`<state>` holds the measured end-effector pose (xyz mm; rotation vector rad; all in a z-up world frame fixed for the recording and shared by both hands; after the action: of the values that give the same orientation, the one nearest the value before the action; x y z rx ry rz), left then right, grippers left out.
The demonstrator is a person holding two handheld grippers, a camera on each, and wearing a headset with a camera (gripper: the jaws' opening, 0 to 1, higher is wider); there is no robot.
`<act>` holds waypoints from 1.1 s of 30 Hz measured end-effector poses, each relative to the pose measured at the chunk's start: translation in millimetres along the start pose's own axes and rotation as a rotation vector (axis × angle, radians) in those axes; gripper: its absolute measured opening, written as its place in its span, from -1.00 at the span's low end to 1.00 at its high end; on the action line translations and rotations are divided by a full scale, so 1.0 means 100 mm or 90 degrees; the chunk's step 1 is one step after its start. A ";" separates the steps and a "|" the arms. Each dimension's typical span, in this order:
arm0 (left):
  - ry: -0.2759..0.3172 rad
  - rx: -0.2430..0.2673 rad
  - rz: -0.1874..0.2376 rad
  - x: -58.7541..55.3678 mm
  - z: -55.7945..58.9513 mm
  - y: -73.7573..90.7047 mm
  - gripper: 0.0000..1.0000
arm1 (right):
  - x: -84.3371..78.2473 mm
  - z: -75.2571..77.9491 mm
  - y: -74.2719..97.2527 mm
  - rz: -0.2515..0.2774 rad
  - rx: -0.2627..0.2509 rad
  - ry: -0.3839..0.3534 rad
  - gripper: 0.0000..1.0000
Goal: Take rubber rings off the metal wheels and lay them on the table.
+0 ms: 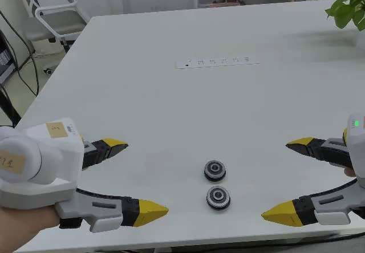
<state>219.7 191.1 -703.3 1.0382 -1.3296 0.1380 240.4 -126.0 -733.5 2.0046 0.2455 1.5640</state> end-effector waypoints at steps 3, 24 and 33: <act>-0.001 -0.001 -0.002 0.00 0.00 -0.01 0.76 | -0.01 0.00 0.00 -0.002 0.000 -0.001 0.90; -0.002 0.008 -0.001 -0.03 0.00 0.00 0.74 | -0.04 0.03 0.00 0.003 -0.001 -0.006 0.90; -0.007 0.007 -0.007 -0.04 -0.02 -0.01 0.75 | -0.05 0.04 -0.02 0.002 0.002 -0.007 0.90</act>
<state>220.3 193.5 -707.2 1.0575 -1.3340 0.1313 242.9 -128.0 -738.8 2.0161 0.2407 1.5544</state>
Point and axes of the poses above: the centre of the closed fingertips' face, and the gripper's own axes: y roughly backward along the fingers, z roughly to its right, x roughly out of its top, the point moved 9 cm from there along y, roughly backward along the fingers, and after that the axes turned 10 degrees about x, right-handed, at the moved point
